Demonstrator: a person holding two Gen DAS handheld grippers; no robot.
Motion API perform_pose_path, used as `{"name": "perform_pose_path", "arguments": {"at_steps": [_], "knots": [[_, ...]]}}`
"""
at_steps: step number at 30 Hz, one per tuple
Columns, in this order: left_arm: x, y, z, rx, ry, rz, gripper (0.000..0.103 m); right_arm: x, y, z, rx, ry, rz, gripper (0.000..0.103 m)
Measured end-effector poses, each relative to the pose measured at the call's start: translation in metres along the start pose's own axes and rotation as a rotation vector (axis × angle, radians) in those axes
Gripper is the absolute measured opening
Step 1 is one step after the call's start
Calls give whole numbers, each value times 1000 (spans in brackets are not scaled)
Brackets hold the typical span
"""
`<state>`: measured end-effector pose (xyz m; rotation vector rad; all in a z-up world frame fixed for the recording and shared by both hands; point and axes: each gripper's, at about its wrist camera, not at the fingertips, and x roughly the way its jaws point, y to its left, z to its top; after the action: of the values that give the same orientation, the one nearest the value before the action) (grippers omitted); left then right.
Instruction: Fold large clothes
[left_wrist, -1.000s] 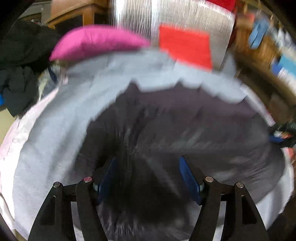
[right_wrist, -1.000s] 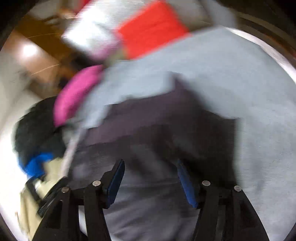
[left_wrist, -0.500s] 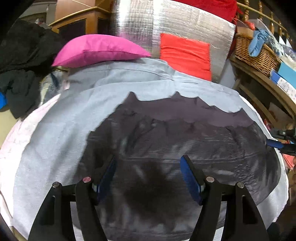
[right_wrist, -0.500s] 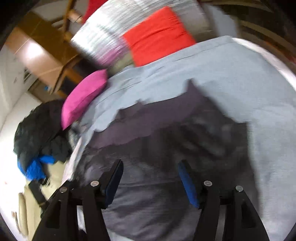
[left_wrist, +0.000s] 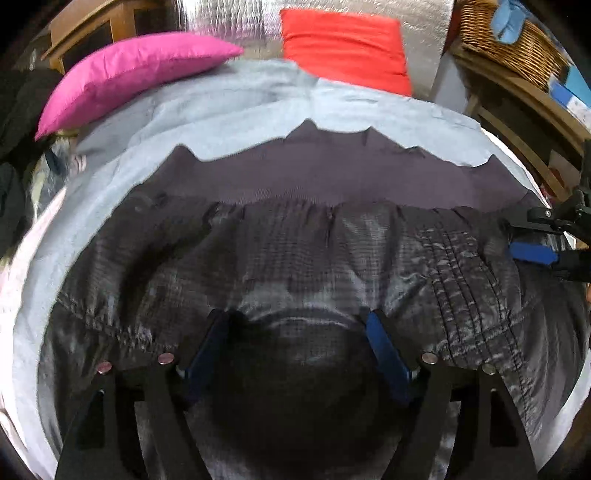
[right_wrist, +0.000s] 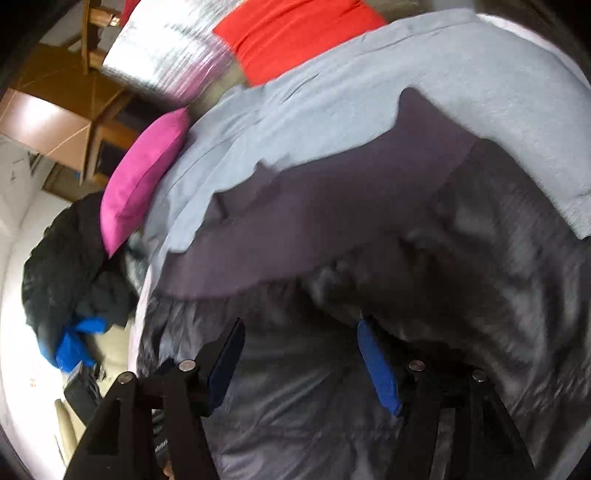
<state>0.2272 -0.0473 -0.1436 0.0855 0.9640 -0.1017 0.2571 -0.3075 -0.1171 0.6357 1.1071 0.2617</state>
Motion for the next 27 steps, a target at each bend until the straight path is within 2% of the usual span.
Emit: {"name": "perform_pose_path", "arguments": {"at_steps": [3, 6, 10, 14, 15, 17, 20, 21, 24, 25, 27], "knots": [[-5, 4, 1, -21, 14, 1, 81, -1, -2, -2, 22, 0, 0, 68], [-29, 16, -5, -82, -26, -45, 80, -23, 13, -18, -17, -49, -30, 68], [-73, 20, -37, -98, -122, -89, 80, -65, 44, -64, -145, -128, -4, 68], [-96, 12, -70, -83, -199, -89, 80, -77, 61, -125, -232, -135, 66, 68], [-92, 9, -75, -82, -202, -80, 80, -75, 62, -138, -242, -137, 73, 68], [-76, 4, -80, -68, -153, -66, 80, -68, 59, -152, -250, -143, 68, 68], [-58, -6, -87, -11, -148, 16, 82, -40, 39, -158, -199, -115, 12, 68], [-58, -9, -87, 13, -154, 36, 82, -34, 36, -158, -181, -108, 18, 68], [-69, -5, -85, -12, -152, 17, 82, -41, 36, -159, -159, -121, 30, 68], [-74, -3, -84, -33, -161, -4, 82, -46, 37, -158, -156, -128, 34, 68], [-77, -2, -85, -39, -187, 0, 82, -55, 40, -157, -153, -154, 63, 68]]}}
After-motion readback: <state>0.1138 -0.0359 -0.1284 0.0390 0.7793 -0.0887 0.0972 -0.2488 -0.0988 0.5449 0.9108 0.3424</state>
